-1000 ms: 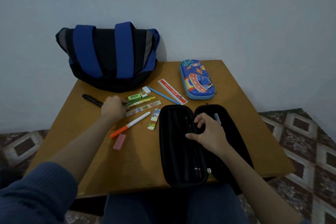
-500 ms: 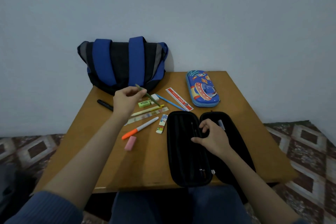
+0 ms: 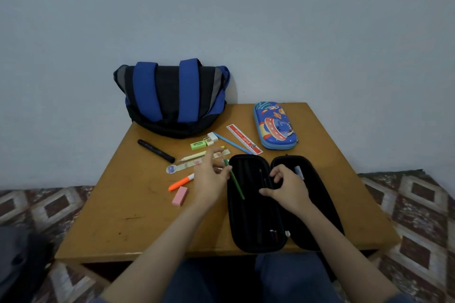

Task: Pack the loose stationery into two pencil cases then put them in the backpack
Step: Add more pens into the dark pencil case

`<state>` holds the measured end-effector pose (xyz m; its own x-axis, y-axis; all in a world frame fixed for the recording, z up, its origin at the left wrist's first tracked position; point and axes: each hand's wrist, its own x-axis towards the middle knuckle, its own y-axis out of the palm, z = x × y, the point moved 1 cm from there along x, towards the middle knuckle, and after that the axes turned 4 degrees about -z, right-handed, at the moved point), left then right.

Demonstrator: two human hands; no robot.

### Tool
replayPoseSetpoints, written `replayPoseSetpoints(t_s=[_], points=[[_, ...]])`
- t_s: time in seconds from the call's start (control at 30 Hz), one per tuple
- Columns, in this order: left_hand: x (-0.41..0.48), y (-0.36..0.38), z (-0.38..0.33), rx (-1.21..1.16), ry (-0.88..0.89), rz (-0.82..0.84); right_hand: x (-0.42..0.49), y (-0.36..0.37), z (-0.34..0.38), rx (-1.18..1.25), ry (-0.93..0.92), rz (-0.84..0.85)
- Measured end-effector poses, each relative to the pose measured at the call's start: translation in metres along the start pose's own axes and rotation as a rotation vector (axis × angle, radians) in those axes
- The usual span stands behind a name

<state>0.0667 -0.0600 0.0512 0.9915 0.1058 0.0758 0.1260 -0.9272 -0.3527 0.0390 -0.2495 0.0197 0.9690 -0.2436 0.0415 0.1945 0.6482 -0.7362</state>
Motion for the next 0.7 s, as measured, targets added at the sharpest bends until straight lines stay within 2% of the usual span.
replayPoseSetpoints(t_s=[0.1, 0.37, 0.47, 0.7], points=[[-0.004, 0.007, -0.002, -0.139, -0.145, -0.010, 0.001, 0.001, 0.000, -0.004, 0.003, 0.004], [-0.006, 0.020, 0.002, -0.128, -0.244, 0.087, 0.001, 0.002, -0.002, -0.002, -0.028, -0.029], [-0.006, 0.020, 0.003, -0.153, -0.315, 0.172, 0.001, 0.002, -0.004, 0.002, -0.044, -0.044], [-0.011, 0.032, 0.001, 0.043, -0.302, 0.300, 0.001, 0.002, -0.001, 0.108, -0.001, -0.058]])
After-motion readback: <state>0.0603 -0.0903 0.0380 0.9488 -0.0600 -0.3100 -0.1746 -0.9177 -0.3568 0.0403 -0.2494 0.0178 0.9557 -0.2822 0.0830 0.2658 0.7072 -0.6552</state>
